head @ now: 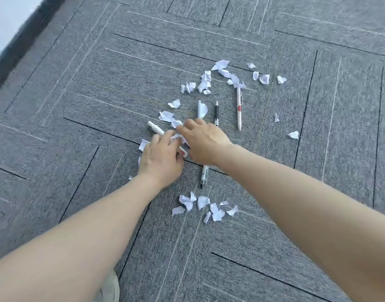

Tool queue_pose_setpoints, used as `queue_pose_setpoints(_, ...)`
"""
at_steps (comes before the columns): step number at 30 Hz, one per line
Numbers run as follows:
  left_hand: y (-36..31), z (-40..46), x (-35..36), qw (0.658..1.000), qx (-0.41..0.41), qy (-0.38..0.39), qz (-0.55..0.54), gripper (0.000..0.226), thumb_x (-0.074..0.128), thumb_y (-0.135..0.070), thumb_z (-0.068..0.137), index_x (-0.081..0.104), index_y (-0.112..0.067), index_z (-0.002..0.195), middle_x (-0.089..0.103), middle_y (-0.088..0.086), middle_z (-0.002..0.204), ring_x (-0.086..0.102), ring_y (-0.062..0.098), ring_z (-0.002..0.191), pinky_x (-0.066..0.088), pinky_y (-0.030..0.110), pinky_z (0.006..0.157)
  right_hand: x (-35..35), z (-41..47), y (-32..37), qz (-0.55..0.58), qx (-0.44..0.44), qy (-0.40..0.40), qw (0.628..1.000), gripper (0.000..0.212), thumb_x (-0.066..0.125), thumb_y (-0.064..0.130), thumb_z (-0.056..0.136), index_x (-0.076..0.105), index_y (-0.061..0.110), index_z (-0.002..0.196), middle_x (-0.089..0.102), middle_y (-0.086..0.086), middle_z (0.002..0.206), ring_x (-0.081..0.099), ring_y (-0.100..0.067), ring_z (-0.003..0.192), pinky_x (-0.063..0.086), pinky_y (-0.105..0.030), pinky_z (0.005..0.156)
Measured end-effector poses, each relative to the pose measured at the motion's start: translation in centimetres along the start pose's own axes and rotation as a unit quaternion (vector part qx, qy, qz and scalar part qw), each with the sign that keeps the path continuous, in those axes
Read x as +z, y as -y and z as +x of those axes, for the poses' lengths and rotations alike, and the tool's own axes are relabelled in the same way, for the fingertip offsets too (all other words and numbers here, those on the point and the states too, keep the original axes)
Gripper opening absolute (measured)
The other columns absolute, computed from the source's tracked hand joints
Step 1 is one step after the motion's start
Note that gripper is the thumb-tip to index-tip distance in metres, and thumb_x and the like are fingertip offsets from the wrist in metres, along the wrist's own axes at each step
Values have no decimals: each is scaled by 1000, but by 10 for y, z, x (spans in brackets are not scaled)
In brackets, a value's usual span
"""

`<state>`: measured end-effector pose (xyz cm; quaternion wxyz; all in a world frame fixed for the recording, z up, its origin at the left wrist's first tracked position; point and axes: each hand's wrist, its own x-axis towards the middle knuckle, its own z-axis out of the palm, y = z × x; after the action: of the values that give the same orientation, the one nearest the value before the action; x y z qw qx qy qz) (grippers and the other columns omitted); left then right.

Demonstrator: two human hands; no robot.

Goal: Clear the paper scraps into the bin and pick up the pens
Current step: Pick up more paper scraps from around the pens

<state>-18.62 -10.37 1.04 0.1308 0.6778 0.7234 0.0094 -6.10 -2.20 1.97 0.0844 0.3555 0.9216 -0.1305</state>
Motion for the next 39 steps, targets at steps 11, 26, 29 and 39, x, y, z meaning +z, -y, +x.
queue_pose_setpoints(11,69,46,-16,996,-42,-60,46,24,45,-21,93,56,-10,111,51,5,121,47,25,95,48,39,79,-3,34,-1,115,20,26,993,20,51,10,95,57,13,113,55,-5,110,61,-23,94,58,-41,76)
queue_pose_setpoints(26,38,-45,41,967,-105,-102,-208,43,36,-20,98,42,-6,138,41,7,145,28,20,139,26,41,115,22,11,30,133,-47,-64,988,47,46,8,90,55,12,135,49,-5,147,44,-29,134,39,-48,108)
queue_pose_setpoints(29,35,-55,44,966,-53,-120,-222,40,33,-18,96,56,-2,124,53,8,127,41,18,125,27,27,112,12,32,17,179,56,-89,978,46,42,10,95,49,18,140,35,-2,156,29,-28,144,34,-47,111)
queue_pose_setpoints(39,40,-21,27,990,34,-2,-138,67,36,-50,89,19,-23,149,12,5,158,8,21,146,14,43,118,-2,49,-52,82,174,-78,978,39,43,2,91,57,4,127,50,-12,139,41,-38,128,39,-48,105)
